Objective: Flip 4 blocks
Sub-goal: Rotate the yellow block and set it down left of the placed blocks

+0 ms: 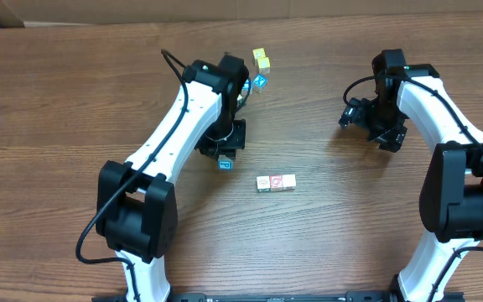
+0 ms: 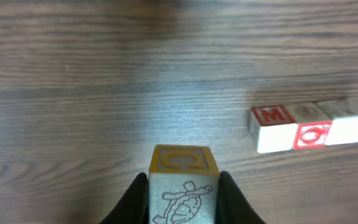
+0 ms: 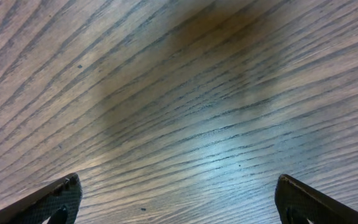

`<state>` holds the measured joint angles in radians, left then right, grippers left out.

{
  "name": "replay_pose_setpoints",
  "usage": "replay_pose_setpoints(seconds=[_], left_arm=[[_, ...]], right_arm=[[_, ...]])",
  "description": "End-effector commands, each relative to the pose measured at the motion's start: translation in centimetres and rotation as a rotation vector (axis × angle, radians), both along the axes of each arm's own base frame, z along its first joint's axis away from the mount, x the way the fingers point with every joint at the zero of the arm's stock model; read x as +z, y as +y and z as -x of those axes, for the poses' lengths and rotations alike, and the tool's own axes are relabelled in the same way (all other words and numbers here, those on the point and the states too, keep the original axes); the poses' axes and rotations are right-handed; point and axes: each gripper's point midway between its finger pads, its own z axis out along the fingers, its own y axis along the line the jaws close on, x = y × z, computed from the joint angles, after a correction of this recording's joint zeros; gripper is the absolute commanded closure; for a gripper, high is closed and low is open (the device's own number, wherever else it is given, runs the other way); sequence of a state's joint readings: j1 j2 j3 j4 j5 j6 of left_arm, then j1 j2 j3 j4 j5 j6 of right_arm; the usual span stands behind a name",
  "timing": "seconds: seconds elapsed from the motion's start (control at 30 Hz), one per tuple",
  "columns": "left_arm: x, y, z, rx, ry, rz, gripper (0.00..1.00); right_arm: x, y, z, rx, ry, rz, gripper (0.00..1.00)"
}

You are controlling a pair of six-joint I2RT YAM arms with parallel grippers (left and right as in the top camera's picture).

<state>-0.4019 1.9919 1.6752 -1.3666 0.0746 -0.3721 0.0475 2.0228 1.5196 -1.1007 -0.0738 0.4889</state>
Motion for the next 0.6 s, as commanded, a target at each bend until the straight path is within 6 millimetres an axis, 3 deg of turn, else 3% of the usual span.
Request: replay_pose_setpoints(seconds=[0.0, 0.13, 0.27, 0.33, 0.4, 0.47, 0.57], left_arm=[[-1.8, -0.3, 1.4, 0.02, 0.039, -0.008, 0.85], [-3.5, -1.4, 2.1, 0.019, 0.062, 0.061, 0.77], [-3.5, -1.4, 2.0, 0.018, 0.061, 0.065, 0.69], [-3.4, -1.3, 1.9, 0.02, 0.058, 0.066, 0.4], [-3.4, -1.3, 1.8, 0.025, 0.055, 0.068, 0.31], [-3.2, -1.3, 1.6, 0.025, 0.05, 0.07, 0.34], [-2.8, -1.3, 1.2, 0.018, 0.037, 0.073, 0.64]], right_arm=[[0.5, -0.3, -0.6, 0.002, -0.02, 0.005, 0.0], [0.5, -0.3, -0.6, 0.002, -0.021, 0.005, 0.0], [0.5, -0.3, -0.6, 0.002, -0.02, 0.005, 0.0], [0.5, -0.3, -0.6, 0.002, -0.02, 0.005, 0.0], [0.5, -0.3, -0.6, 0.002, -0.021, 0.005, 0.0], [0.5, -0.3, -0.6, 0.002, -0.021, 0.005, 0.0], [0.5, -0.3, -0.6, 0.002, -0.02, 0.005, 0.0]])
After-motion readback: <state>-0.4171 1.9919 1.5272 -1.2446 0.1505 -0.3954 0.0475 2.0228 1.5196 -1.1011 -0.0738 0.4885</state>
